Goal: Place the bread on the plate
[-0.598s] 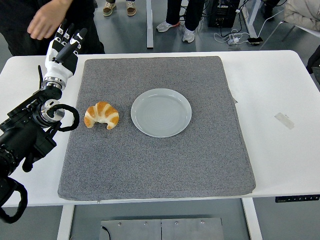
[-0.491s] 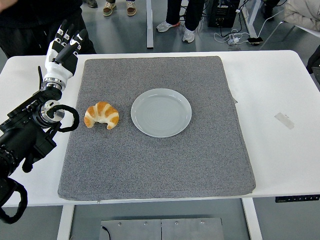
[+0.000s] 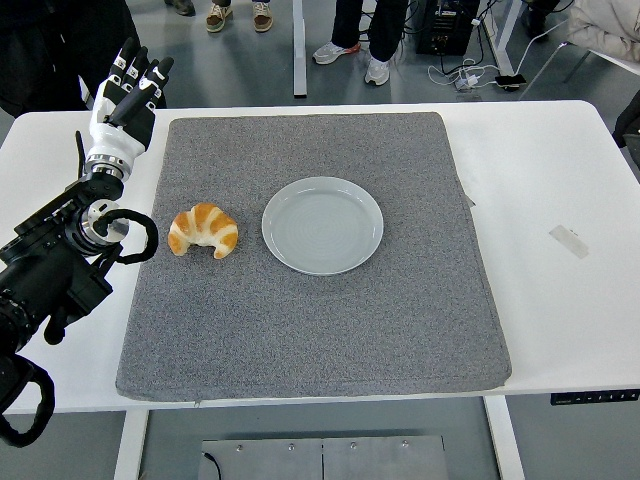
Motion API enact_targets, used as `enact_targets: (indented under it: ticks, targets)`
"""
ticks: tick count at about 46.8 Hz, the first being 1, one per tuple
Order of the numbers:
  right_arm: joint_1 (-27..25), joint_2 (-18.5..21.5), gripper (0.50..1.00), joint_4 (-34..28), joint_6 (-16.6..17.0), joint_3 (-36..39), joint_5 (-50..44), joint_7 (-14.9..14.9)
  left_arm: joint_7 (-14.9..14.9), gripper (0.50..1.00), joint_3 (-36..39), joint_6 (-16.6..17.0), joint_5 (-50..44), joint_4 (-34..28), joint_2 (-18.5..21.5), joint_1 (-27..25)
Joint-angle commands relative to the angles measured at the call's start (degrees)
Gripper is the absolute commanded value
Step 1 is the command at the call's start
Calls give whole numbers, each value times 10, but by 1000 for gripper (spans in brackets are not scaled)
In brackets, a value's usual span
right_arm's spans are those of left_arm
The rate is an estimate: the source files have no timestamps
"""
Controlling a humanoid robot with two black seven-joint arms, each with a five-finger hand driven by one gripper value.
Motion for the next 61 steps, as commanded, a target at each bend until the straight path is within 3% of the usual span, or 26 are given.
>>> enact_targets:
  ticks: [1,14,33,45,53,61]
  targets:
    - [1,0,1000,0,0,0,0,0,0,992,0,0,3,0,0,-1]
    - [0,0,1000,0,0,0,0,0,2,992,7,-1,15,-34,40,0]
    - [1,0,1000,0,0,0,0,0,3,989,172,9,14,-146,132,-39]
    - [1,0,1000,0,0,0,0,0,6,980,292,61,15,-256,230,-91]
    - [1,0,1000,0,0,0,0,0,4,980,419,108,17,-313,285,-145]
    - [1,0,1000,0,0,0,0,0,3,981,478,108,25,-337,324,-170]
